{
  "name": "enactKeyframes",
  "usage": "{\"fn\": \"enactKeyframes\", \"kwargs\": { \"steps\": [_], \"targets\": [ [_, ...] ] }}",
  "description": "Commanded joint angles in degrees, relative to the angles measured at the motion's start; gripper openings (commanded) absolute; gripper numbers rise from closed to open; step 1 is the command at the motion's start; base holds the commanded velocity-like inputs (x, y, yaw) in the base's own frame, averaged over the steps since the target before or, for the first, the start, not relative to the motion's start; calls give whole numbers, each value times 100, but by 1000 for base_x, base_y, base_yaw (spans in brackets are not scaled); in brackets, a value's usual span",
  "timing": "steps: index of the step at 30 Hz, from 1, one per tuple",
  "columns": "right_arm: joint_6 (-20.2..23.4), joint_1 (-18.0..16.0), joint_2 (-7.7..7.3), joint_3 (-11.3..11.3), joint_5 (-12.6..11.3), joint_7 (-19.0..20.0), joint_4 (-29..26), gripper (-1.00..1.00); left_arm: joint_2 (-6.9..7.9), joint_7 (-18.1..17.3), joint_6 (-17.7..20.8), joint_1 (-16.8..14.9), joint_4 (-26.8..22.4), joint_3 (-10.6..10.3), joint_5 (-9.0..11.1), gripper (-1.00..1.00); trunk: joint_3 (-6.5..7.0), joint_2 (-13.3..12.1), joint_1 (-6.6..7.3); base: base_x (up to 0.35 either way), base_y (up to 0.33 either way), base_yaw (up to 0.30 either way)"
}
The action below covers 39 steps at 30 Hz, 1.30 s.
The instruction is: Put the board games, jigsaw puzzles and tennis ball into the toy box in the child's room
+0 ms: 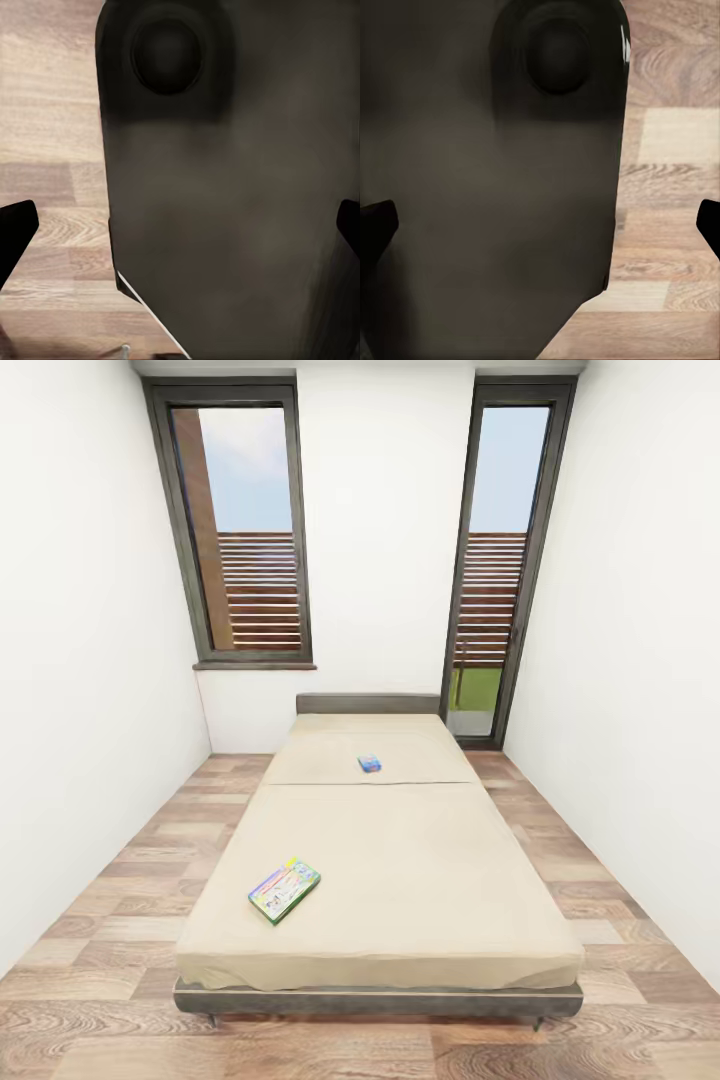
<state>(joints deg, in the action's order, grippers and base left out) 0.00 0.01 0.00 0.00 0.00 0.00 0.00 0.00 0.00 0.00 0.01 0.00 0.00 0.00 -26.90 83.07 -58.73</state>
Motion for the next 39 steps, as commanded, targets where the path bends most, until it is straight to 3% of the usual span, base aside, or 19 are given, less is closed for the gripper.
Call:
{"fn": "enactKeyframes", "kwargs": {
  "steps": [1,15,27,39],
  "targets": [
    [0,-1,0,0,0,0,0,100,0,0,0,-1,0,0,0,100,-3,1,0,0,0,0],
    [-24,-10,241,24,23,13,-4,100,-104,-9,-26,-10,-17,21,0,100,-3,1,0,0,0,0],
    [-34,-10,175,9,2,10,-6,100,-107,-9,-33,-10,-18,49,16,100,-3,1,0,0,0,0],
    [-147,-10,184,-21,-30,12,-6,100,-94,-22,-143,-11,-69,42,16,100,213,-480,263,0,0,0]
  ]
}}
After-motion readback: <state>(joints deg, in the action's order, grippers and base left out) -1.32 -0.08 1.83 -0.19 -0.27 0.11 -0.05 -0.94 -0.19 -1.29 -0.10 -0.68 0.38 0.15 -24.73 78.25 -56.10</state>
